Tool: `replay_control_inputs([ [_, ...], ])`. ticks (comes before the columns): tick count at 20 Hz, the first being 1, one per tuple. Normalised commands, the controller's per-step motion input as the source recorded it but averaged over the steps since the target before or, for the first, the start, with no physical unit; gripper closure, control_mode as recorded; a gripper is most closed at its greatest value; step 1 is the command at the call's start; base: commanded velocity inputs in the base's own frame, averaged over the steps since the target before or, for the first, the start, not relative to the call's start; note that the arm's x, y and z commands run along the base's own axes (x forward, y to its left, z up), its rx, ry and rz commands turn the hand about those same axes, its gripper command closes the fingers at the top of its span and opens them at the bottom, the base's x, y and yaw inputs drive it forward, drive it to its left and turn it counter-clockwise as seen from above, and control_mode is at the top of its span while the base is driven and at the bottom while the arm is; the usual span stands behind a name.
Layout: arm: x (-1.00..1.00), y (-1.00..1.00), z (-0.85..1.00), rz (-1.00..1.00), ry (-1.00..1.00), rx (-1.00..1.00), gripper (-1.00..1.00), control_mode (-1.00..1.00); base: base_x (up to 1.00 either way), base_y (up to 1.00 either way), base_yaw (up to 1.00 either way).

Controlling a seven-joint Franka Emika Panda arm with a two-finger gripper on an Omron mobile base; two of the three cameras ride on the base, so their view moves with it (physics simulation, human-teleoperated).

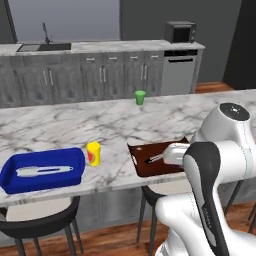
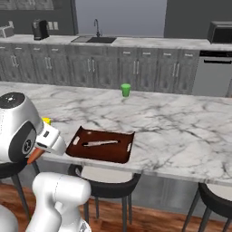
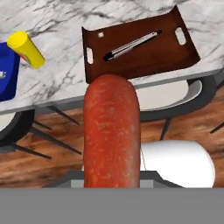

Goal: Gather the cucumber and carrot from the fridge and place them on a tray on the dining counter. Then gather the fishs from the fridge and place them on the other tray.

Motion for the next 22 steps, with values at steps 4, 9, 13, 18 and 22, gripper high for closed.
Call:
replay_control_inputs([
  [4,0.16,-0.11,0.01,0.06,0.00,0.00,1.00,-1.00,0.35,-0.33,0.20],
  [9,0.72,-0.40,0.01,0.14,0.06,0.00,1.00,-1.00,0.00,0.00,0.00],
  [13,0.77,-0.08,-0.04,0.03,0.13,0.00,1.00,-1.00,0.00,0.00,0.00],
  [18,0.80,0.01,-0.26,0.00,0.14,-0.01,1.00,-1.00,0.00,0.00,0.00],
  [22,0.79,0.00,-0.55,0.00,0.11,-0.01,1.00,-1.00,0.00,0.00,0.00],
])
